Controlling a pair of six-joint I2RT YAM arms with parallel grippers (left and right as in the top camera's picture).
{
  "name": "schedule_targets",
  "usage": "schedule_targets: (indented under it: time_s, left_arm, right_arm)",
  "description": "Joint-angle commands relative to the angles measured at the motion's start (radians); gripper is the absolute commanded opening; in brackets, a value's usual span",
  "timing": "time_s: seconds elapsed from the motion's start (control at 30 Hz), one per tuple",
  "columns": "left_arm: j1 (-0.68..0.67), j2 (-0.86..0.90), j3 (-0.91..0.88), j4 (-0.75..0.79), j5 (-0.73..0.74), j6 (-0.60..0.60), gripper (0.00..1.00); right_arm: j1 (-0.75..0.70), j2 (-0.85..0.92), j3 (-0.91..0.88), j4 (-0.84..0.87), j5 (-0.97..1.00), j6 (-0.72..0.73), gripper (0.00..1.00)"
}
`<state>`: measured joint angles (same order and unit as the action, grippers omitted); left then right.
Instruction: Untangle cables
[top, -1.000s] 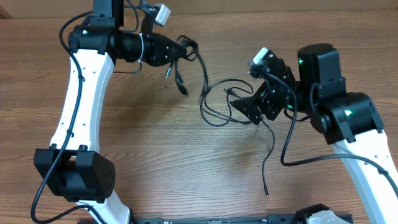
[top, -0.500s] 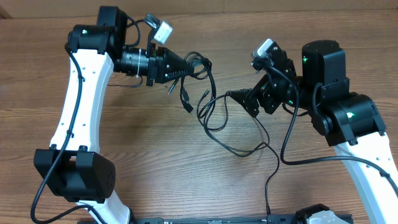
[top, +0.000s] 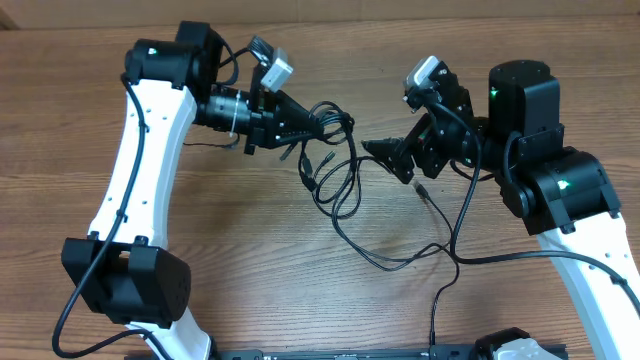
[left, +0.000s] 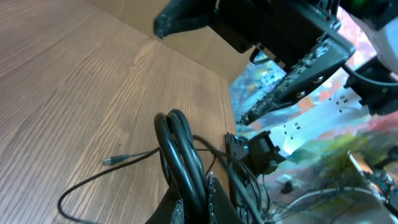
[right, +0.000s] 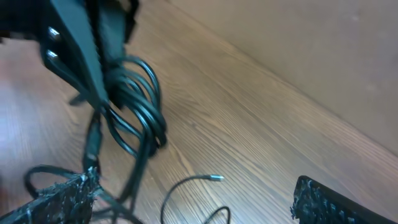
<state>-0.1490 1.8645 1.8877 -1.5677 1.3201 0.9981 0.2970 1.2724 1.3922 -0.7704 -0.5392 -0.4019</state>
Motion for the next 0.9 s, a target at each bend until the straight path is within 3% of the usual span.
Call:
schedule_targets:
  time_s: [0.0,0.13,0.23,0.33,0.43,0.67,0.87]
  left_arm:
    - [-0.046,-0.029,0.021,-0.002,0.042,0.080,0.04]
    - [-0.083,-0.029,0.021,0.018,0.042,0.079,0.04]
    - [-0.089,-0.029,0.021,0.024,0.064,0.079,0.04]
    - [-0.089,-0.029,0.021,0.028,0.073,0.079,0.05]
    - [-0.089,-0.029,0.021,0.033,0.097,0.079,0.04]
    - [-0.090,-0.029,0.021,0.059,0.122,0.079,0.04]
    - [-0.090,-0.029,0.021,0.059,0.121,0.079,0.04]
  right_arm:
    - [0.004,0.004,0.024,0.008,-0.058,-0.026,1.00]
    - [0.004,0.019,0.024,0.000,-0.058,-0.025,1.00]
    - [0.004,0.020,0.024,-0.001,-0.058,-0.025,0.89]
    - [0.004,0.020,0.024,-0.002,-0.058,-0.025,0.70]
    - [0.004,0.020,0.024,-0.002,-0.058,-0.025,0.41]
    - [0.004,0.020,0.024,-0.015,-0.103,-0.025,0.06]
    - [0.005,0.020,0.024,-0.033,-0.116,-0.025,0.04]
